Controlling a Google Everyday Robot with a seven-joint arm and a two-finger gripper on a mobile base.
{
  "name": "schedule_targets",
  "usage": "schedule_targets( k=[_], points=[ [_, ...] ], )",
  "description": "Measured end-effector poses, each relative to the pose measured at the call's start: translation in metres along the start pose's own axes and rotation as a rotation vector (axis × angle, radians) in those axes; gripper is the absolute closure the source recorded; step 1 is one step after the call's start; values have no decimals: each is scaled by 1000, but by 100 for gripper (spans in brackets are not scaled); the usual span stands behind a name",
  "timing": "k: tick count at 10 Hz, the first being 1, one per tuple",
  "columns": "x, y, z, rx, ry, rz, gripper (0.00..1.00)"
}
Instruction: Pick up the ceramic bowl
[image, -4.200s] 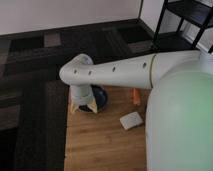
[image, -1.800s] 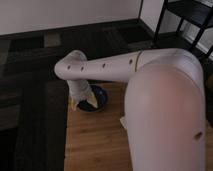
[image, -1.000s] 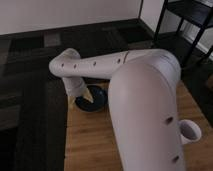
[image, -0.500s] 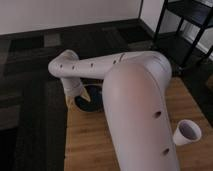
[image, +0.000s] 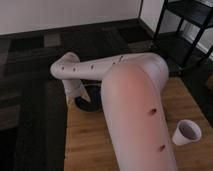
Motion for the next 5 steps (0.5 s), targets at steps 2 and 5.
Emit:
schedule_targets(
  k=[2, 5],
  points=[
    [-4, 0, 8, 0, -11, -10, 35],
    [-5, -3, 22, 1, -11, -23, 35]
  ],
)
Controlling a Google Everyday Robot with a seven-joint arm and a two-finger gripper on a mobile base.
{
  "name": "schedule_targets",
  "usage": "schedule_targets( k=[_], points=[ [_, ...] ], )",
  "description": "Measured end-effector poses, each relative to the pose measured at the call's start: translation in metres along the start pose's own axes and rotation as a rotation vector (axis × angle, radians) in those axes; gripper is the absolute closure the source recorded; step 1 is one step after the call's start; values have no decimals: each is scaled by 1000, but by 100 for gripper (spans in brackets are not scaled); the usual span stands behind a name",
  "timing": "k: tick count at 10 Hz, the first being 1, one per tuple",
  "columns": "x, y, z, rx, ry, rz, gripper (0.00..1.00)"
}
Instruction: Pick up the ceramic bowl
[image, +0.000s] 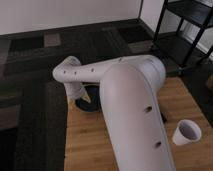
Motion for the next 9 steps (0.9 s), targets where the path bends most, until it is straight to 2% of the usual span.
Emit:
schedule_targets(
  k=[5, 6, 7, 9],
  points=[
    [-2, -7, 16, 15, 11, -3, 35],
    [-2, -8, 19, 18, 13, -5, 40],
    [-2, -8, 19, 20, 12, -7, 51],
    [-2, -8, 17, 27, 8, -9, 80]
  ],
)
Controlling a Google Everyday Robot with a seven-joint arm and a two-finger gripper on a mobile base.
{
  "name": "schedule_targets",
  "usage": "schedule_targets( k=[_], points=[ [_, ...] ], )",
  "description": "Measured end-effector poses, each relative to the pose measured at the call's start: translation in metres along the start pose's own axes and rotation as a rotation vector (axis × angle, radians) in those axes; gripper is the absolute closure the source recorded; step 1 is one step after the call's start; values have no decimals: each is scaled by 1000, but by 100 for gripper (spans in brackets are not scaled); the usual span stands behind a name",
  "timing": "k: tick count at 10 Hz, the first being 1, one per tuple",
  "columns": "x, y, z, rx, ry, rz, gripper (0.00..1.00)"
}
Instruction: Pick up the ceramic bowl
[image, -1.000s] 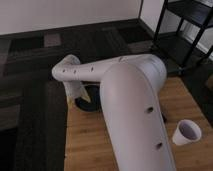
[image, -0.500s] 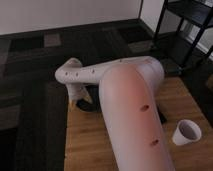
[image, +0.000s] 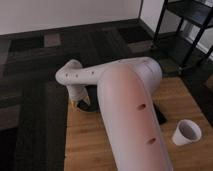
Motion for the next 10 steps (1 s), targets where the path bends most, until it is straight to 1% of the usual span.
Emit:
schedule_targets(
  k=[1, 2, 4, 6, 7, 9, 10],
  points=[
    [0, -1, -3, 6, -5, 0, 91],
    [0, -2, -7, 9, -8, 6, 100],
    [0, -7, -23, 11, -24, 25, 100],
    [0, -17, -52, 4, -54, 62, 100],
    [1, -24, -70, -5, -73, 85, 100],
    [5, -38, -107, -10, -111, 115, 100],
    [6, -42, -118, -11, -125, 122, 100]
  ],
)
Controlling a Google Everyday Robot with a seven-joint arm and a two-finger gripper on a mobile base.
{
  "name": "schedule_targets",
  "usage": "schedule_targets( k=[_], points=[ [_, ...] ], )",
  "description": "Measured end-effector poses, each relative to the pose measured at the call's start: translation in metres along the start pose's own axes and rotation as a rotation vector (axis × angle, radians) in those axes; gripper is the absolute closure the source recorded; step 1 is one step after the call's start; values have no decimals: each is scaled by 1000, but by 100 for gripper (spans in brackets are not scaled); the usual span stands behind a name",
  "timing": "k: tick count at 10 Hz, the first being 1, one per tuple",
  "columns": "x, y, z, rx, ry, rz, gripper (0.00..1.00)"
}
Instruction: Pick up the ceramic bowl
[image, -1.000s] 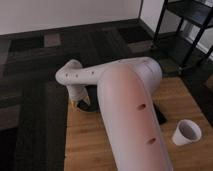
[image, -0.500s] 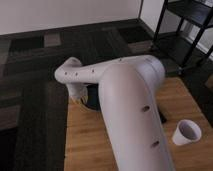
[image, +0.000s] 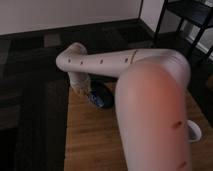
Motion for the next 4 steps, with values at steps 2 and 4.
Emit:
schedule_targets(
  k=[2, 4],
  points=[
    [-1, -8, -32, -9, -42, 8, 100],
    [-1, -12, -45, -19, -58, 9, 100]
  ],
)
